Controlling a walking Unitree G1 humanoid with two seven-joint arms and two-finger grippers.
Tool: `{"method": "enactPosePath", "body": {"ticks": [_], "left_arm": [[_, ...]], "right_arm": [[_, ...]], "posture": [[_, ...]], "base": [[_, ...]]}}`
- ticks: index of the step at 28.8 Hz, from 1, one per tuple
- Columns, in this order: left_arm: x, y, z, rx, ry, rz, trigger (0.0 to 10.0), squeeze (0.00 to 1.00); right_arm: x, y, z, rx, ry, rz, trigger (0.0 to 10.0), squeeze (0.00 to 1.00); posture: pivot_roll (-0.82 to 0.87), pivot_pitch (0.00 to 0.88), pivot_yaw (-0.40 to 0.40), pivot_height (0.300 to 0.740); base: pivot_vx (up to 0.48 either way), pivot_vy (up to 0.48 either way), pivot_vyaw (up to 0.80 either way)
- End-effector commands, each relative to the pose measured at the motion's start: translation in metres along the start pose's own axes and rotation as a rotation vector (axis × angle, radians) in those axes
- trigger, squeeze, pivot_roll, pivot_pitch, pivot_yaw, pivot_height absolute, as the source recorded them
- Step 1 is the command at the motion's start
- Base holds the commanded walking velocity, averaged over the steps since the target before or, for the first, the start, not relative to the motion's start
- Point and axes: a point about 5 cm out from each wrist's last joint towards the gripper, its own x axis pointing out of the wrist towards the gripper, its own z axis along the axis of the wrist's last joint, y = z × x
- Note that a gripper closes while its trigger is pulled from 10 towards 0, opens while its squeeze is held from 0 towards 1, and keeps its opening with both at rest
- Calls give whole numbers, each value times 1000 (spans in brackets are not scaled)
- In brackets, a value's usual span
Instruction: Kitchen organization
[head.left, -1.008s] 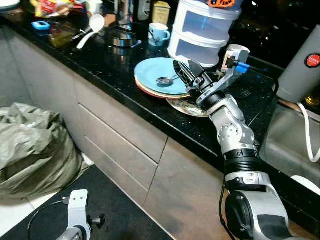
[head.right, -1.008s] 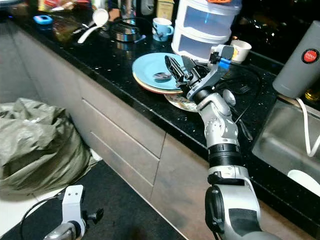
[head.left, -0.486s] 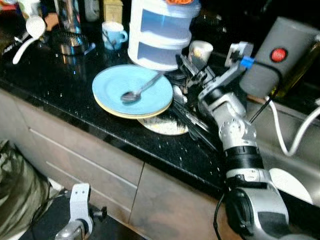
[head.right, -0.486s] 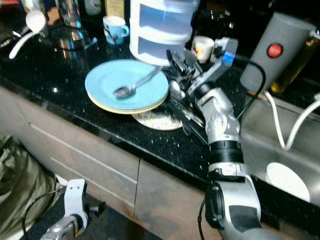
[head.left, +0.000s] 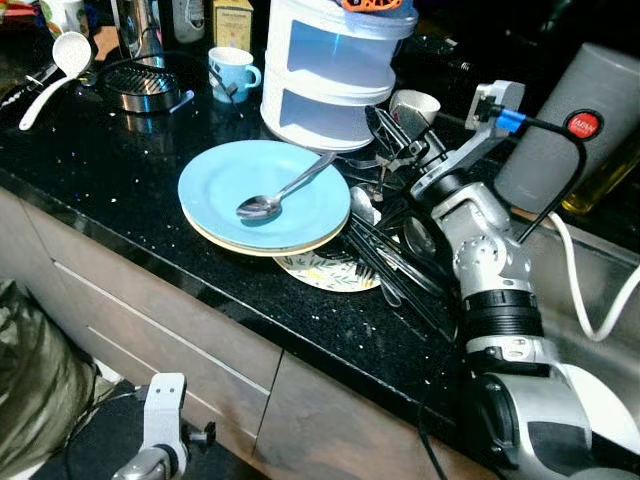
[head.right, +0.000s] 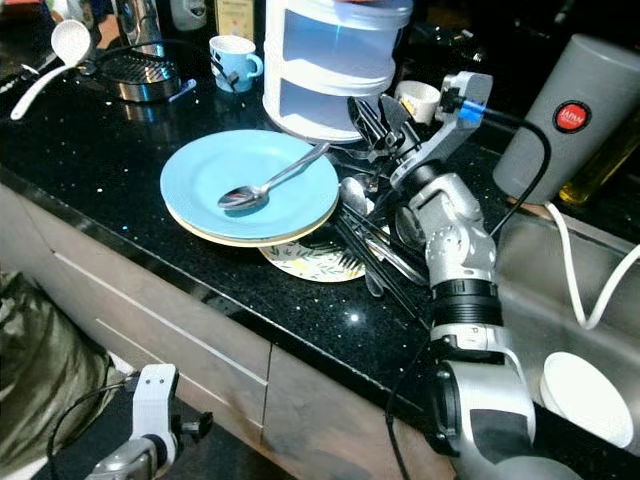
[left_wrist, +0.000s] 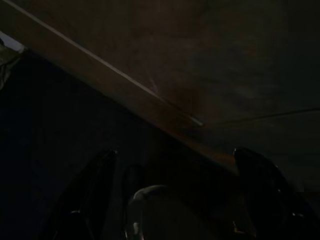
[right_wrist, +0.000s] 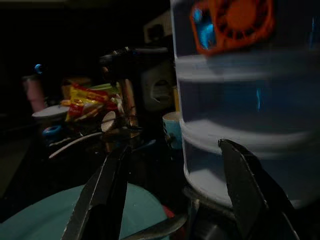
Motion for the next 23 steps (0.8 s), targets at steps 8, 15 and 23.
{"method": "enactPosePath", "body": {"ticks": [8, 15, 23], "left_arm": [[1, -7, -6, -13, 16, -11, 10000, 0], [1, -9, -7, -22, 16, -13, 10000, 0], [1, -11, -9, -18, 23, -23, 10000, 0]], "right_arm": [[-7, -11, 20, -96, 5, 3, 10000, 0], [-30, -21, 35, -240, 180, 200, 10000, 0], [-71, -16, 15, -277, 473, 419, 10000, 0]], "posture": [[129, 0, -122, 740], [126, 0, -124, 740], [110, 11, -121, 740]], "base": [[0, 0, -95], [0, 0, -655], [0, 0, 0]]}}
